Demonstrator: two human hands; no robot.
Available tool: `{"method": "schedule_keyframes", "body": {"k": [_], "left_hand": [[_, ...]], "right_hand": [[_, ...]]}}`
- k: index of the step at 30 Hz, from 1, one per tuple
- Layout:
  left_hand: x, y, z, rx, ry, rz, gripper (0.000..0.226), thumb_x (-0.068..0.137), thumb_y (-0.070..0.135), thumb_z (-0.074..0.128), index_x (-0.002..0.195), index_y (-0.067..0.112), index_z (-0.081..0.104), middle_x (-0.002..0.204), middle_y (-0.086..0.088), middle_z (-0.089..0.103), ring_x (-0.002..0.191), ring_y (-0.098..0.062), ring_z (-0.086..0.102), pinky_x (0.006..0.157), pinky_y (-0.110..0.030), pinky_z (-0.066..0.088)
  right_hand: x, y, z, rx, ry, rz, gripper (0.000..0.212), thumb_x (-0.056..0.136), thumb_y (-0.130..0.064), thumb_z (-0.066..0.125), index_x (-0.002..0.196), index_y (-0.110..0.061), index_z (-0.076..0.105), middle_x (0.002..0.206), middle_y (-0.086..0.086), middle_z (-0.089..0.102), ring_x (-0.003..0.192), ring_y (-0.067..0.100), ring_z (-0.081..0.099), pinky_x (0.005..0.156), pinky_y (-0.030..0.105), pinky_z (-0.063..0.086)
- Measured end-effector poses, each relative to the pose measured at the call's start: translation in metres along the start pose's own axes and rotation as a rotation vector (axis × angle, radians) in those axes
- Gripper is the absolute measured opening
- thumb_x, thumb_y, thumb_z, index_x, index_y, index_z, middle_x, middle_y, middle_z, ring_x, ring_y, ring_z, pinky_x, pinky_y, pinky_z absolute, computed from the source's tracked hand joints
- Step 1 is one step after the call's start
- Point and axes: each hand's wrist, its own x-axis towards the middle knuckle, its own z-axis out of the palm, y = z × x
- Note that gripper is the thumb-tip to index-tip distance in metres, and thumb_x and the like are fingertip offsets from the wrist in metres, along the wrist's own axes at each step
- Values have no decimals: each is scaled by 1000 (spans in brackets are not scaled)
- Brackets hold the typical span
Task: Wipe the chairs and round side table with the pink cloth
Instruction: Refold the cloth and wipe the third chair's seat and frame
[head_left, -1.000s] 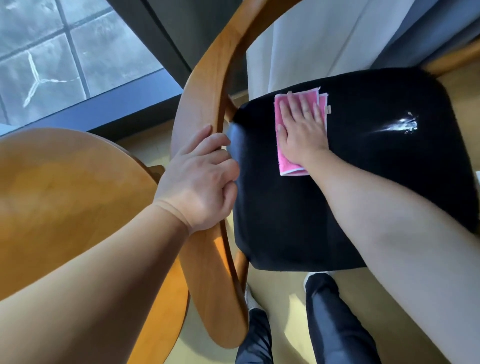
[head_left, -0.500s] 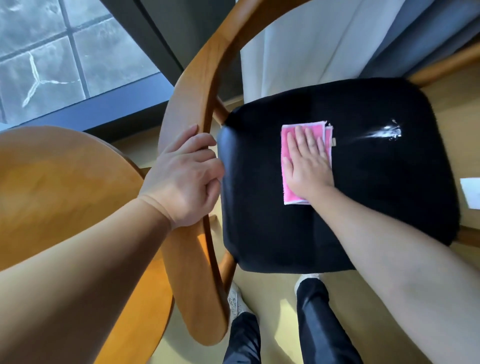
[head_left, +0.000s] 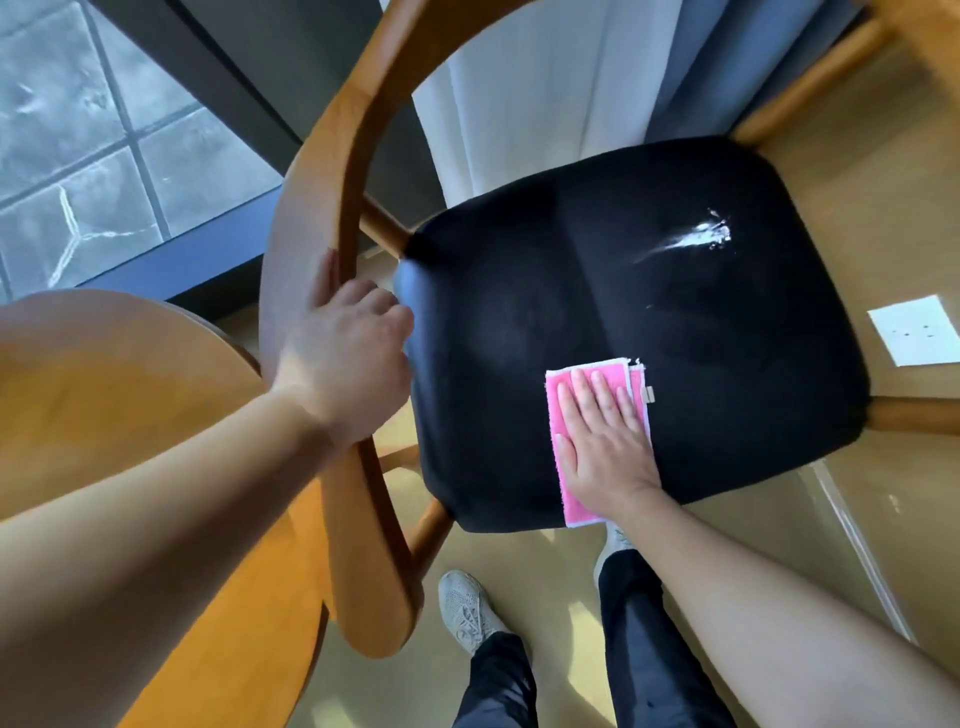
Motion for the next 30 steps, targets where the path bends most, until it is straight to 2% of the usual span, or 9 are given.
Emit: {"method": "schedule_keyframes", "body": {"k": [2, 4, 6, 8, 12, 17, 20, 26, 30], "left_hand": [[-2, 42, 17, -48, -119, -42, 37, 86, 22, 45, 120, 20, 59, 122, -2, 59, 120, -23, 51, 117, -47, 8], [-8, 82, 47, -232, -243, -169, 51, 92, 22, 47, 141, 20, 36, 148, -3, 36, 138, -23, 30, 117, -43, 13], [-13, 107, 79, -325, -385, -304, 66, 96, 26, 48, 150, 22, 11, 159, -5, 8, 146, -26, 8, 117, -44, 16], [-15, 118, 102, -359, -469, -379, 73, 97, 35, 47, 151, 24, -1, 160, -5, -7, 146, -28, -3, 117, -47, 14], [-9, 128, 119, -456, -459, -430, 73, 98, 37, 46, 151, 28, -4, 159, -4, -13, 146, -27, -8, 118, -49, 12], [-5, 132, 133, -537, -486, -458, 80, 95, 36, 53, 151, 27, -3, 158, -4, -17, 146, -28, -10, 117, -49, 17], [-4, 135, 136, -520, -502, -457, 82, 95, 35, 53, 151, 25, -6, 157, -5, -21, 145, -30, -13, 115, -50, 13], [-1, 134, 140, -537, -515, -476, 83, 94, 35, 55, 151, 27, -4, 157, -3, -20, 145, -29, -12, 115, -50, 14], [0, 133, 139, -554, -521, -479, 84, 92, 34, 58, 151, 27, 0, 158, -3, -17, 145, -29, -10, 115, -51, 16]], "right_hand": [[2, 1, 1, 10, 21, -12, 61, 97, -40, 25, 149, -10, 33, 156, 8, 30, 146, 26, 23, 119, 45, 10], [2, 4, 4, 10, 41, -36, 61, 97, -41, 24, 150, -11, 31, 157, 7, 28, 147, 26, 21, 119, 45, 10], [5, 7, 5, 5, 56, -62, 60, 99, -41, 22, 151, -12, 26, 158, 6, 22, 148, 25, 18, 119, 46, 10], [18, 12, 2, 16, 66, -98, 59, 100, -41, 21, 151, -13, 20, 160, 5, 18, 149, 24, 14, 119, 46, 8], [76, 27, -23, -27, 51, -145, 63, 98, -44, 13, 153, -16, 9, 163, 3, 7, 150, 22, 3, 121, 42, -3], [174, 44, -70, -97, 69, -161, 65, 99, -49, 12, 156, -17, 3, 164, 2, -3, 150, 22, -3, 121, 41, -7], [227, 44, -93, -91, 84, -162, 61, 101, -45, 11, 156, -18, 6, 164, 3, 3, 150, 22, 0, 121, 41, -6], [265, 42, -110, -90, 129, -167, 55, 102, -41, 18, 149, -16, 31, 153, 6, 35, 141, 28, 28, 121, 44, 7], [242, 50, -99, -70, 127, -159, 59, 102, -41, 16, 154, -14, 16, 161, 7, 20, 148, 26, 14, 122, 43, 2]]}}
